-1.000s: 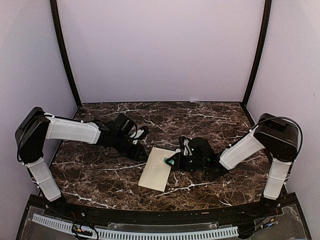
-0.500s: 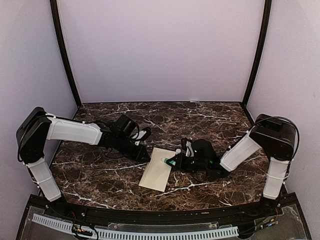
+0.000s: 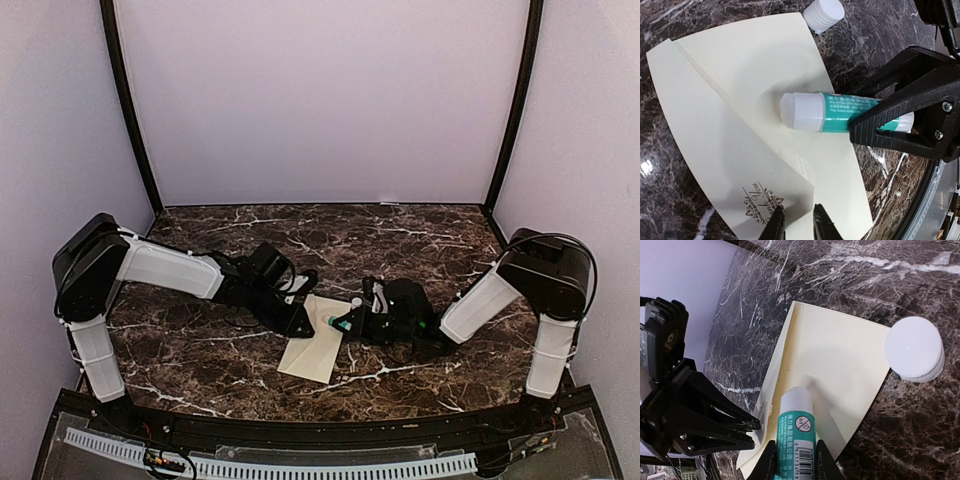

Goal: Place the letter into the envelope and seal it
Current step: Seal the envelope flap on the envelope.

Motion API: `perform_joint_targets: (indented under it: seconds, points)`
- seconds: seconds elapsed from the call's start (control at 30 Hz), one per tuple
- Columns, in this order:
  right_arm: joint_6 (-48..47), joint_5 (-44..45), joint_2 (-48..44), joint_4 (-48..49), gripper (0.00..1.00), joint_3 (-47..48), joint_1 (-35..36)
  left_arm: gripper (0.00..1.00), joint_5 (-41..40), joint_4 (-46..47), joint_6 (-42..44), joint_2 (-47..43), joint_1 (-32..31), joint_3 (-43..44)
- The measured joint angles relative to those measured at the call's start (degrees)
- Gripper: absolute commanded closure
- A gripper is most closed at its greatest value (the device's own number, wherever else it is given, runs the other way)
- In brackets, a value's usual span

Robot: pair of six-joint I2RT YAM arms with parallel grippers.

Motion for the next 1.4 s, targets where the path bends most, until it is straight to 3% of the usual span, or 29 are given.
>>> perform_joint_targets:
  seconds: [0.33, 0.97, 1.4]
  points:
    - [-1.01, 0.42, -1.46, 0.15, 0.83, -1.18, -0.04, 0.84, -0.24, 0.9, -0.37, 1.88, -0.17, 0.09]
    - [-9.25, 7.13, -20.76, -10.69, 0.83, -1.6, -0.04, 0.88, -2.12, 0.96, -2.08, 1.62, -0.39, 0.26]
    - [-10.29, 9.92, -23.04, -15.08, 0.83, -1.64, -0.11, 0.9, -0.9, 3.56, -3.74, 1.64, -0.52, 0.44]
